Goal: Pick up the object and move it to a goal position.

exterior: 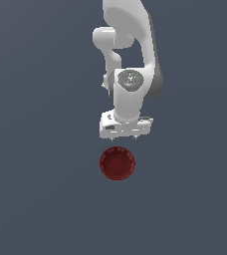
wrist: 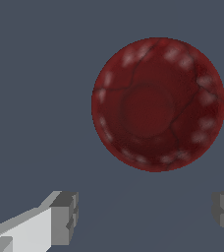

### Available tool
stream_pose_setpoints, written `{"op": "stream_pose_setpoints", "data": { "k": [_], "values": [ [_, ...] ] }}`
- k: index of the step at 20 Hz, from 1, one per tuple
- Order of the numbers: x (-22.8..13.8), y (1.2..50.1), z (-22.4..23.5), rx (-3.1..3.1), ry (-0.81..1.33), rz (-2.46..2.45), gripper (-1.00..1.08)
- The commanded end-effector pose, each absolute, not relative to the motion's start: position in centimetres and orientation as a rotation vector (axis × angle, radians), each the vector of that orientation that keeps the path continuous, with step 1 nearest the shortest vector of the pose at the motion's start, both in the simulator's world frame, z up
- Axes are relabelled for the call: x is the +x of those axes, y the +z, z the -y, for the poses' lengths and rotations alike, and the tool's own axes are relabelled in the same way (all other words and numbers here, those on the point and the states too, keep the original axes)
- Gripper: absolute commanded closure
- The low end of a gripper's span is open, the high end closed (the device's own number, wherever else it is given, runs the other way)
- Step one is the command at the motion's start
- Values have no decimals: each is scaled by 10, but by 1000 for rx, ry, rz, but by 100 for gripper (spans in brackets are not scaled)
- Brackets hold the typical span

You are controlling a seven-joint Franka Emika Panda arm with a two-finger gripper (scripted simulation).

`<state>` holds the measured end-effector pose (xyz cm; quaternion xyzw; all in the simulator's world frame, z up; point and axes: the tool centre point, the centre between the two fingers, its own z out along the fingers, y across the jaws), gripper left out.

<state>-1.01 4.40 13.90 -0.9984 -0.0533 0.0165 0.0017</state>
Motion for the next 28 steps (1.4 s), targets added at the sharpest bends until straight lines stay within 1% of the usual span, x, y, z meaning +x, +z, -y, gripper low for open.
{"op": "stream_pose_setpoints", "data": {
  "k": [1,8,14,20,28],
  "values": [
    [-10,139,-44,-3133,52,167,-20],
    [-12,140,-61,-3126,62,187,-20],
    [-5,136,-62,-3142,79,154,-20],
    [9,126,-64,-3177,111,84,-20],
    [37,105,-70,-3265,166,-72,-20]
  ]
}}
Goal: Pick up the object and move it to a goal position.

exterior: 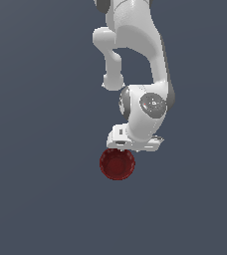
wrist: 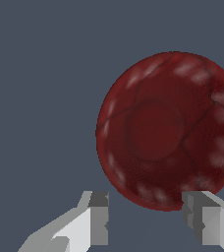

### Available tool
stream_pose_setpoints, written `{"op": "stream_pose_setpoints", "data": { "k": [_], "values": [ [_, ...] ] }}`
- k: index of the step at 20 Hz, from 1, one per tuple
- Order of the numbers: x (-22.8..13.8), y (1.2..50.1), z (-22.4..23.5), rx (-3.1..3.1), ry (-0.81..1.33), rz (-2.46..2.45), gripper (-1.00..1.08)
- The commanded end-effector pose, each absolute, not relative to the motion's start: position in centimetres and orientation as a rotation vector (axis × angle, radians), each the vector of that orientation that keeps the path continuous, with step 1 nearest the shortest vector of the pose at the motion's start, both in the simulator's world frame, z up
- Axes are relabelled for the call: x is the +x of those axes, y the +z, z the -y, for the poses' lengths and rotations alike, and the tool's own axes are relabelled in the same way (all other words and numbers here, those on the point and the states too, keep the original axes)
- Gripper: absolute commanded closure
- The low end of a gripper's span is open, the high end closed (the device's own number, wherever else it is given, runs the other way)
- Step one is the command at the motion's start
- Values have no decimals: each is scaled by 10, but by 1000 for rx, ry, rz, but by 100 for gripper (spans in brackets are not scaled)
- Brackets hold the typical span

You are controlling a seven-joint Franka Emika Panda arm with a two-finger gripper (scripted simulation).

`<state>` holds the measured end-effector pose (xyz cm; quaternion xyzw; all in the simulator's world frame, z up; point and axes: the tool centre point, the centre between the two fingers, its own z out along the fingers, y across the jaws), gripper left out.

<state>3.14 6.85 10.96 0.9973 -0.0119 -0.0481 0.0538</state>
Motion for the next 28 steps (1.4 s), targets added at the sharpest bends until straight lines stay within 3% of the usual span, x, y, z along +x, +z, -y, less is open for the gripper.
{"op": "stream_pose_setpoints", "data": {
  "k": [1,14,28],
  "values": [
    [40,102,-71,2993,-157,87,-20],
    [67,77,-80,2845,-156,246,-20],
    [66,61,-95,2807,-176,216,-20]
  ]
}}
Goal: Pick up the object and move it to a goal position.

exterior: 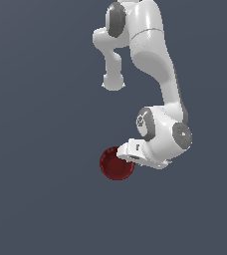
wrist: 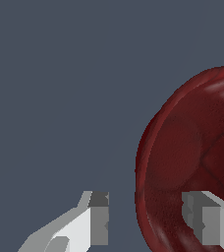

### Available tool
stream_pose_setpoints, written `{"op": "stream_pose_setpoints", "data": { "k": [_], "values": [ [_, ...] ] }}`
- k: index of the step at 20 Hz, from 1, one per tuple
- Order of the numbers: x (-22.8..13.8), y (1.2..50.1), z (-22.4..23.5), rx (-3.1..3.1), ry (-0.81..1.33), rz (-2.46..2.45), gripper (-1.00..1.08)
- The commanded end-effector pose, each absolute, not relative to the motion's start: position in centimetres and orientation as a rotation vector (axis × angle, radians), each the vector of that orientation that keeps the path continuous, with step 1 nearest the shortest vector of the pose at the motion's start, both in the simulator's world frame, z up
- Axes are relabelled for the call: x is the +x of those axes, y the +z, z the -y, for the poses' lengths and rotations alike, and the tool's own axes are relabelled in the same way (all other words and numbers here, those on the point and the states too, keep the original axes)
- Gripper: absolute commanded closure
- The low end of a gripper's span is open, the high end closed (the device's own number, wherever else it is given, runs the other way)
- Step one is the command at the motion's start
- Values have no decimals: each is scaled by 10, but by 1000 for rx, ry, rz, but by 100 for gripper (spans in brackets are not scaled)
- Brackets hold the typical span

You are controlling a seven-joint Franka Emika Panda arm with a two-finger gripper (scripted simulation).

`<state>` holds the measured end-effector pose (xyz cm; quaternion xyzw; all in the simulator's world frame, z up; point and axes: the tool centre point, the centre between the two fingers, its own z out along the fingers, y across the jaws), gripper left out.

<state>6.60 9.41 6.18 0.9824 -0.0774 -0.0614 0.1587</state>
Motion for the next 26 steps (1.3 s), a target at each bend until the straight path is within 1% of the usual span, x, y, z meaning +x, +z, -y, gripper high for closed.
{"op": "stream_pose_setpoints", "data": {
  "k": [1,7,19,26],
  "values": [
    [66,61,-96,2807,-176,216,-20],
    [66,61,-83,2796,-182,277,-20],
    [71,51,-89,2743,-173,317,-20],
    [83,64,-87,2735,-112,344,-20]
  ]
}}
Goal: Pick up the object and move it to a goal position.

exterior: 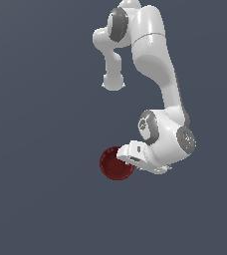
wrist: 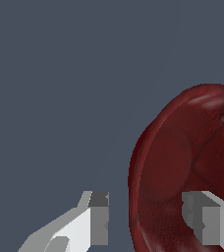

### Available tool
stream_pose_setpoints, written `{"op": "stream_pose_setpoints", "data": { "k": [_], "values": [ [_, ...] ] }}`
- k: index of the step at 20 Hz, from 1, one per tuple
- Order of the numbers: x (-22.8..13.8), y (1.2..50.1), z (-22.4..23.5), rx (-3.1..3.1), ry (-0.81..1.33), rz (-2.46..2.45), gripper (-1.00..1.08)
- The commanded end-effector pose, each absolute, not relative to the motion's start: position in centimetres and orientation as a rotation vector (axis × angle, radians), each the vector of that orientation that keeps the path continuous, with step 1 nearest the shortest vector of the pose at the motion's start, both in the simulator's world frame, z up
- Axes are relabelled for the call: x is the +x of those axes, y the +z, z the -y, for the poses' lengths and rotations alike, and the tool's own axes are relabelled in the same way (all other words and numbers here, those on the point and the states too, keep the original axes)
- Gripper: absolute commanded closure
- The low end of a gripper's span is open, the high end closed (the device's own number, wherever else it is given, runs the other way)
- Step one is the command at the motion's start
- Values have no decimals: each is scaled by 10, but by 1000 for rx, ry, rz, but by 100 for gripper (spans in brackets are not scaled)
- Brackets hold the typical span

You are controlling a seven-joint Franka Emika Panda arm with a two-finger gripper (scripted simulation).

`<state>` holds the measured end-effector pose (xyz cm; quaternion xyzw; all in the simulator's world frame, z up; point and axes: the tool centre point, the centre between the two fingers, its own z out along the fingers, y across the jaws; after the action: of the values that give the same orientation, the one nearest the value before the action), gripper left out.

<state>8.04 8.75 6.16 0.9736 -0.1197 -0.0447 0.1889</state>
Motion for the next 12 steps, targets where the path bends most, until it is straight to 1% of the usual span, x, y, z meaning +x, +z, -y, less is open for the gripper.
{"op": "stream_pose_setpoints", "data": {
  "k": [1,12],
  "values": [
    [83,65,-86,2732,-107,351,-20],
    [88,60,-90,2684,-82,389,-20]
  ]
}}
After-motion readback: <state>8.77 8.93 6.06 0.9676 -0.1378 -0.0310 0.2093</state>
